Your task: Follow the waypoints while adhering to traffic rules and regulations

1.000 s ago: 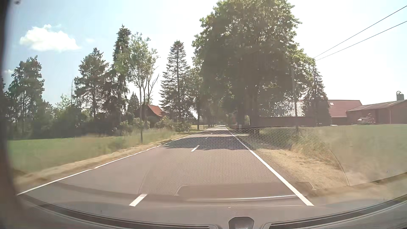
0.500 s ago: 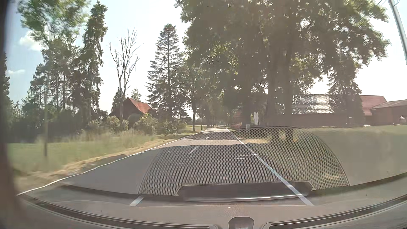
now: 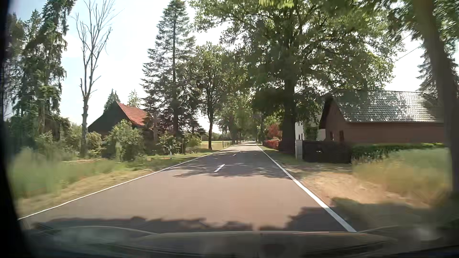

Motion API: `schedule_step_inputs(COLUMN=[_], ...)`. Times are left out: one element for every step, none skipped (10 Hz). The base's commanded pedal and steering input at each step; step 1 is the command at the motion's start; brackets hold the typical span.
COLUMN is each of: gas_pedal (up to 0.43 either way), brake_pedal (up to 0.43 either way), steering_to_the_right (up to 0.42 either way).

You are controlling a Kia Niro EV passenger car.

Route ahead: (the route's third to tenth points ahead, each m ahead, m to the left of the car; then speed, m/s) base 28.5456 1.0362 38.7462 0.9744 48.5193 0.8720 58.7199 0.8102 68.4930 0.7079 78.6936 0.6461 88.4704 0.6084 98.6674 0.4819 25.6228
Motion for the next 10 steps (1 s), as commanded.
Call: schedule_step_inputs(gas_pedal=[0.280,0.268,0.268,0.268,0.260,0.260,0.260,0.260,0.228,0.220], brake_pedal=[0.006,0.006,0.006,0.006,0.006,0.006,0.006,0.006,0.006,0.006], steering_to_the_right=[0.002,0.003,0.003,0.003,0.002,0.002,0.002,0.002,0.002,0.002])
